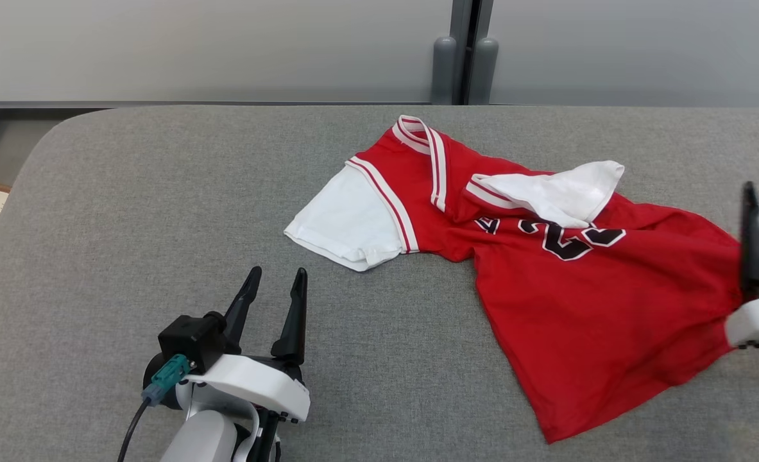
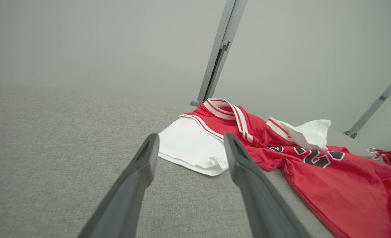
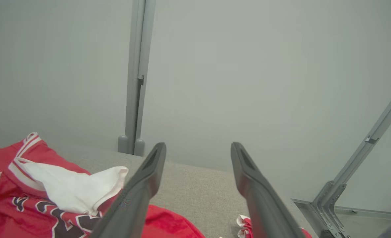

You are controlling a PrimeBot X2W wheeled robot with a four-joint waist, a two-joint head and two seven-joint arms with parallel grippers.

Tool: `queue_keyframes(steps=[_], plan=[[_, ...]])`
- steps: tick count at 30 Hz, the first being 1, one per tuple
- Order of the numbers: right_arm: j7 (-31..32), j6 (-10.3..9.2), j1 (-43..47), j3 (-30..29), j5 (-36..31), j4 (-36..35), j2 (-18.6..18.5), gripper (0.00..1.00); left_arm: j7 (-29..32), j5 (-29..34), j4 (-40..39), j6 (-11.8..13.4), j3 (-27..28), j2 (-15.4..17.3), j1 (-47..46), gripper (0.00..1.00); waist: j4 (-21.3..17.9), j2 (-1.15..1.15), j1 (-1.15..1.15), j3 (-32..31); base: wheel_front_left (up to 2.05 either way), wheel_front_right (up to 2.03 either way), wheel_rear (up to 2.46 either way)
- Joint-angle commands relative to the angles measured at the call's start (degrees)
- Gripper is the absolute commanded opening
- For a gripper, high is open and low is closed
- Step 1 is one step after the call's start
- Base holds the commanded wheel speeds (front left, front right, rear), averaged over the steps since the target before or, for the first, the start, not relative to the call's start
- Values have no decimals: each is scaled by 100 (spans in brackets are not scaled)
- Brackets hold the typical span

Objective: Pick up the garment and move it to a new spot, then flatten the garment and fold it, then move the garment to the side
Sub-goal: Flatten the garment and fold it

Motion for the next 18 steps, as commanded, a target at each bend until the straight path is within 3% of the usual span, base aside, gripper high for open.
queue_keyframes(steps=[1, 8, 13, 18], plan=[[-128, -9, -6, 257, 117, -88, 24, 100, -9, 10, 0, -27, 6, 33, -57, 100, -3, 0, 0, -8, 0, 0, 0], [-644, -9, 298, 1416, 873, -277, 165, 100, -9, 55, -111, -25, 46, 27, -63, 100, 47, 0, 0, -36, 0, 0, 0], [-794, -9, 642, 1887, 1213, 264, 446, 100, -9, 80, -195, -46, 103, 30, 32, 100, 128, 0, 0, -39, 0, 0, 0], [-938, -10, 416, 2013, 1284, 764, 572, 100, -9, 160, -185, -88, 134, 28, 41, 100, 219, 0, 0, 35, 0, 0, 0]])
